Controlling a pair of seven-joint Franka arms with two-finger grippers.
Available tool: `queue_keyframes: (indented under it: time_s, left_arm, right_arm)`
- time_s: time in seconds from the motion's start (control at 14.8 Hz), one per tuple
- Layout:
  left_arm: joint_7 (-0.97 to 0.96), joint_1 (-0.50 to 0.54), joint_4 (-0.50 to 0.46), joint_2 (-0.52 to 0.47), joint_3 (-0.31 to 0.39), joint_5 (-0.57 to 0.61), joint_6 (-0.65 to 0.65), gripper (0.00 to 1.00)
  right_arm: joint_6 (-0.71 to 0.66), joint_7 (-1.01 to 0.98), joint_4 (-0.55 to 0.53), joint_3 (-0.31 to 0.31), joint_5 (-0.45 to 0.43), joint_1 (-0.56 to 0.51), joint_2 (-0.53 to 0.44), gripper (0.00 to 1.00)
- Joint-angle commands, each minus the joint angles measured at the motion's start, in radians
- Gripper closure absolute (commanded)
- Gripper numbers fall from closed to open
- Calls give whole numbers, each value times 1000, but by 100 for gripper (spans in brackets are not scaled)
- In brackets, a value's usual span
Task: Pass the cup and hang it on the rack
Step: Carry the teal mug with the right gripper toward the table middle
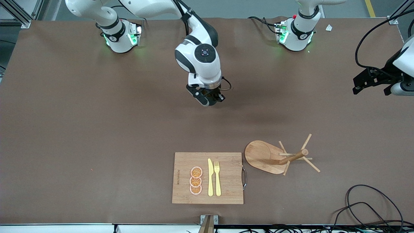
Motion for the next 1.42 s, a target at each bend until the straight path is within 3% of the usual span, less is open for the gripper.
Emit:
queue_keyframes:
  time_s: [0.0,0.34,0.74,0.81,0.95,1.01,1.15,1.35]
  left_arm:
    - [16,19,18,12,-1,-9,-5,0]
    - [13,42,17,22,-1,-12,4,0]
    - [15,38,20,41,-4,-9,8,0]
    - [15,38,21,41,-4,-9,8,0]
    - [-2,30,20,41,-9,-21,3,0]
    - [-23,30,18,41,-9,-39,-2,0]
    - [-88,29,17,41,-13,-48,-3,0]
    - [-204,26,14,38,-31,-76,-3,0]
  right_arm:
    - [-19,35,109,-13,2,45,100,100]
    - [-13,156,209,-13,0,53,198,100]
    - [-13,175,216,-14,29,53,209,100]
    - [-15,175,216,-15,28,53,209,95]
    - [-19,173,214,-15,26,52,209,41]
    - [-21,173,214,-15,23,55,208,20]
    - [-36,172,214,-15,22,55,206,0]
    - [-52,175,214,-15,23,56,202,0]
